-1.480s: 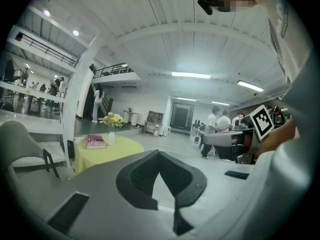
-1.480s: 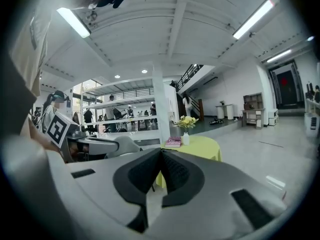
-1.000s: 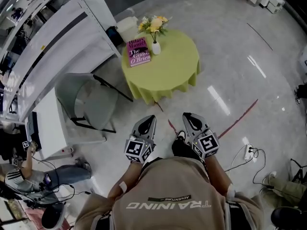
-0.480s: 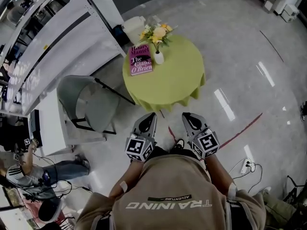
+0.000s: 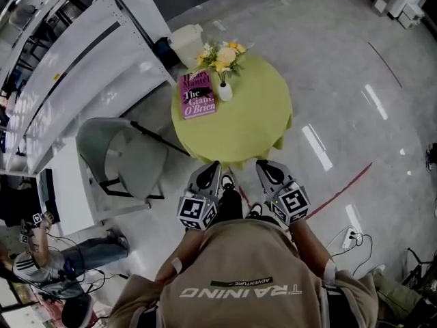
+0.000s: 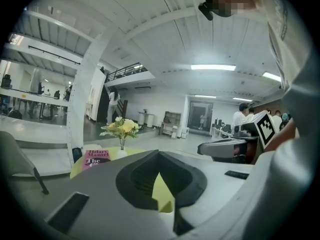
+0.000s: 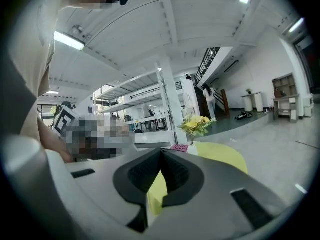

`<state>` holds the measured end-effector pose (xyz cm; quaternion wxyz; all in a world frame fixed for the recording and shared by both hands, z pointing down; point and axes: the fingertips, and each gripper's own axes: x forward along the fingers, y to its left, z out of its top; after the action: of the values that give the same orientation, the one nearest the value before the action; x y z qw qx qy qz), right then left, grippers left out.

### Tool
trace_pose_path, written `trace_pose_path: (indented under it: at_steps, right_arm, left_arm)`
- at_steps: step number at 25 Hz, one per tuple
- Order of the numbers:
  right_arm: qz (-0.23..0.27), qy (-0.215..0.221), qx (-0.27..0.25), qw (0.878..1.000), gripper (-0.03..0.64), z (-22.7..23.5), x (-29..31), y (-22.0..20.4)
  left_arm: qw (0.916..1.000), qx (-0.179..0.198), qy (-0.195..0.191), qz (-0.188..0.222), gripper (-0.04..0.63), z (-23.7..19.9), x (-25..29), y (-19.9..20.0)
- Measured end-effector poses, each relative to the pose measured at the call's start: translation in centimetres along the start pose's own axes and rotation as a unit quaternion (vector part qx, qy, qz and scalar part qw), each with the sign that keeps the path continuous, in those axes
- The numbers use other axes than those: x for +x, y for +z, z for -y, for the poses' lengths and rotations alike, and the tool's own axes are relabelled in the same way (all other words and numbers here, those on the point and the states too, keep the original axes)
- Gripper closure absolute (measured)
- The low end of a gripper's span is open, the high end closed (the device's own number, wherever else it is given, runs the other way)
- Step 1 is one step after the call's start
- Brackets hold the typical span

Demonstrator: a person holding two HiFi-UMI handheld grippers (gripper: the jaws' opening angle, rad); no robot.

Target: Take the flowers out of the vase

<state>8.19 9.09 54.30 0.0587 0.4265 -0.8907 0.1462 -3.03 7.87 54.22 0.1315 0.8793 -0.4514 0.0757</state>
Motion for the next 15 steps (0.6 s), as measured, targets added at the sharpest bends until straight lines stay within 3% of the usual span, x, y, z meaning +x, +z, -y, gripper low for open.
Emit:
trace_pose_path:
  at_steps: [8,12,15]
  right_arm:
    - [-0.009,-0.032,-0.021,0.999,0.618,1.6,6.0,3.1]
    - [-0.005,-0.053,-0.037,0.998,0.618,1.7,9.9,5.7]
    - [-0.011,-0.075,-0.045,0.996,0.618,2.2,11.9,6.8]
  left_arm:
    - [0.9991,0.01,-0.037,0.018,0.589,-5.3,4.2,3.0]
    - [0.9972,0.05,-0.053,0.015,0.589,-8.4,5.3,4.0]
    - [0.9969,0.037,-0.067,0.014,0.589,-10.4,6.2,4.3]
